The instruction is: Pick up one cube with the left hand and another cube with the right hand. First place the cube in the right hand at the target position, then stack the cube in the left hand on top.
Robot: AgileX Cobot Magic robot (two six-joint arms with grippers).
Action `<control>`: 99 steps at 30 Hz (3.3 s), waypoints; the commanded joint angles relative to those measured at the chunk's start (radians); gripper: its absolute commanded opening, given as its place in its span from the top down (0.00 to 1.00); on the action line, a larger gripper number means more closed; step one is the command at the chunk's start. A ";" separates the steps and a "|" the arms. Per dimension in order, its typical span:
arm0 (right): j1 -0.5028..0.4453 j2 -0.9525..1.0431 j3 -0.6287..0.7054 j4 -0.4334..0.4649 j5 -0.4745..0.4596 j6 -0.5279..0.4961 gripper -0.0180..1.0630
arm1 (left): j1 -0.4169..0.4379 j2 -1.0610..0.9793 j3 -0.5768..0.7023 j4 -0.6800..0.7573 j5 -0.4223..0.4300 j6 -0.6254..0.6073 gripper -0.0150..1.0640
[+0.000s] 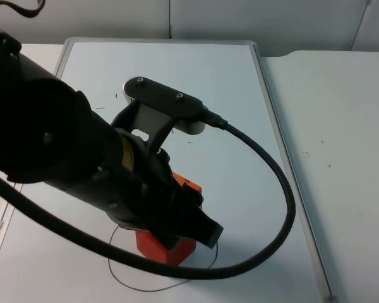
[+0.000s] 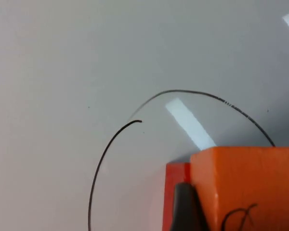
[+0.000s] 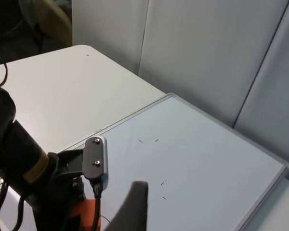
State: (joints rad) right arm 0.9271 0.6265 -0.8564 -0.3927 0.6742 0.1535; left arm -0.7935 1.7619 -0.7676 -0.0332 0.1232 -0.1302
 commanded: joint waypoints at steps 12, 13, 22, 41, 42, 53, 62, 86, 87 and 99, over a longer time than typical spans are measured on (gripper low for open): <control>0.003 -0.004 0.003 -0.003 -0.002 0.003 0.18 | -0.005 0.020 0.004 -0.016 0.076 -0.011 0.65; 0.003 -0.004 0.003 -0.003 -0.002 0.003 0.18 | -0.005 0.020 0.004 -0.016 0.081 -0.011 0.61; 0.003 -0.004 0.003 -0.003 -0.002 0.003 0.18 | -0.005 -0.033 0.002 -0.016 0.155 -0.011 0.37; 0.003 -0.004 0.003 -0.003 -0.002 0.003 0.18 | -0.005 -0.529 -0.225 -0.010 0.515 0.099 0.37; 0.003 -0.004 0.003 -0.003 -0.002 0.003 0.18 | -0.005 -0.574 -0.248 -0.010 0.523 0.123 0.37; 0.003 -0.004 0.003 0.001 -0.002 0.003 0.18 | -0.005 -0.879 -0.254 0.046 0.648 0.300 0.37; 0.003 -0.004 0.003 0.001 -0.002 0.003 0.18 | -0.005 -1.134 0.021 0.015 0.662 0.279 0.37; 0.003 -0.004 0.003 -0.014 0.002 0.001 0.18 | -0.005 -1.762 0.184 0.022 1.058 0.147 0.37; 0.003 -0.004 0.003 -0.014 0.002 0.001 0.18 | -0.005 -1.762 0.184 0.022 1.058 0.147 0.37; 0.003 -0.004 0.003 -0.008 0.034 0.004 0.18 | -0.005 -1.762 0.206 0.065 1.098 0.119 0.37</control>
State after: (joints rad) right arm 0.9271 0.6265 -0.8564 -0.3986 0.7027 0.1554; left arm -0.7935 0.0038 -0.5634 0.0281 1.2207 0.0000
